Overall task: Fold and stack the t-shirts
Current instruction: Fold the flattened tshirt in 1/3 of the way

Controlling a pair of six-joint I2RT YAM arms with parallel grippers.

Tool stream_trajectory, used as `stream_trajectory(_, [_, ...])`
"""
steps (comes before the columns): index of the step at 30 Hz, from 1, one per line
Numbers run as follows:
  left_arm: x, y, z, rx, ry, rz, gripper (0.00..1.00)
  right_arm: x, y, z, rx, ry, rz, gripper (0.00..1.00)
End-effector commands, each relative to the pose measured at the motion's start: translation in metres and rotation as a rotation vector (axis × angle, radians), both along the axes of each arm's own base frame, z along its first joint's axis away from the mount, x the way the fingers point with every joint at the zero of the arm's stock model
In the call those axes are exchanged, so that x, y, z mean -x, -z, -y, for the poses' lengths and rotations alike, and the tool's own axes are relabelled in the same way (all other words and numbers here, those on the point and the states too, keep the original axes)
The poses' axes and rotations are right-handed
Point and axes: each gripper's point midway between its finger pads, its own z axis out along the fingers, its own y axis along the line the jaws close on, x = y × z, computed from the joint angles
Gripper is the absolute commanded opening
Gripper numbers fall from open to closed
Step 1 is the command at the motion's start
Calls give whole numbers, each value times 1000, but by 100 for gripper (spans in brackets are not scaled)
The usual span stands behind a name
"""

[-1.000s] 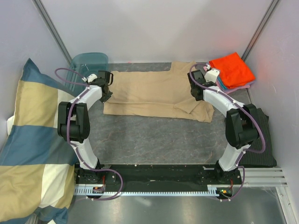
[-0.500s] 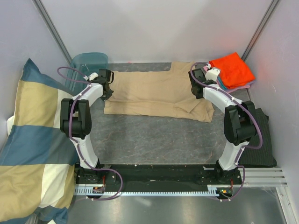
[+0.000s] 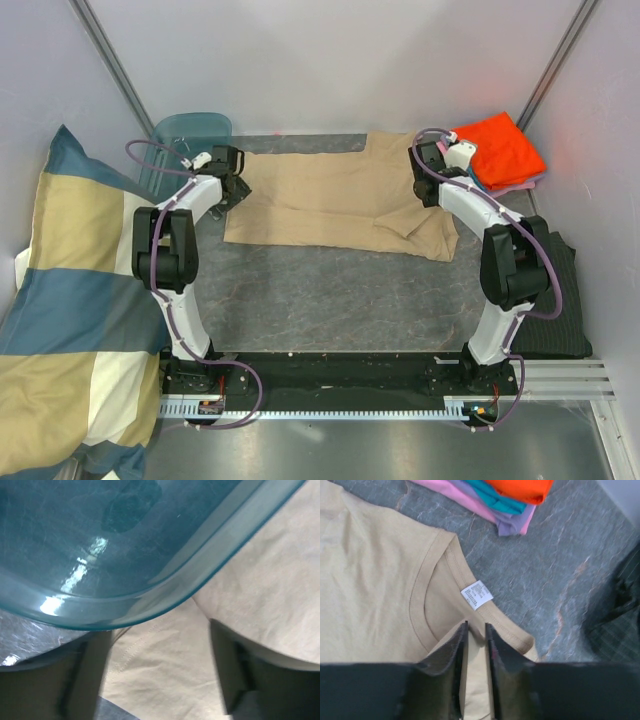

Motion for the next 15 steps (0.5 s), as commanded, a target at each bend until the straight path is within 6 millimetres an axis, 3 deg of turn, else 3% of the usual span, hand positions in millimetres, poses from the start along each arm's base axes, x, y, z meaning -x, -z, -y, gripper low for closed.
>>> stream_trajectory(1, [-31, -44, 2, 16, 33, 139, 100, -11, -55, 8, 20, 6, 120, 39])
stream_trajectory(4, [-39, -73, 11, 49, 76, 227, 100, -12, -81, 7, 21, -29, 173, 64])
stream_trajectory(7, [-42, -95, 18, 78, 108, 284, 100, -10, -99, 3, 4, -70, 205, 75])
stream_trajectory(10, [-38, -113, 28, 107, 153, 325, 100, -7, -108, -7, -31, -140, 215, 78])
stream_trajectory(12, [-28, -114, 35, 124, 176, 327, 100, -2, -97, -21, -85, -220, 188, 80])
stream_trajectory(13, [-24, -127, 42, 128, 193, 362, 100, 1, -99, -26, -105, -246, 192, 81])
stream_trajectory(15, [-8, -117, 50, 133, 214, 341, 100, 10, -82, -41, -150, -310, 150, 82])
